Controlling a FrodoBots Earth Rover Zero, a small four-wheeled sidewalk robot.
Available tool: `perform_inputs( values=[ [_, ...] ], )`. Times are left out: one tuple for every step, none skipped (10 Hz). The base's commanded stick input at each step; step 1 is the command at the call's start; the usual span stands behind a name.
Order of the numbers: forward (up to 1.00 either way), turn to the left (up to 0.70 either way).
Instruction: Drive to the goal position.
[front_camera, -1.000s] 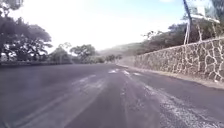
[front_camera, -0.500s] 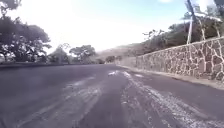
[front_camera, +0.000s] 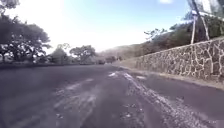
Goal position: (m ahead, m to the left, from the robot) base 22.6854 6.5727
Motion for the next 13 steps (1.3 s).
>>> perform_inputs(
  values=[
    [0.7, 0.0],
    [0.7, 0.0],
    [0.7, 0.0],
    [0.7, 0.0],
    [0.7, 0.0],
    [0.7, 0.0],
    [0.7, 0.0],
    [0.7, 0.0],
    [0.7, 0.0],
    [0.7, 0.0],
    [0.7, 0.0],
    [0.7, 0.0],
    [0.7, 0.0]
  ],
)
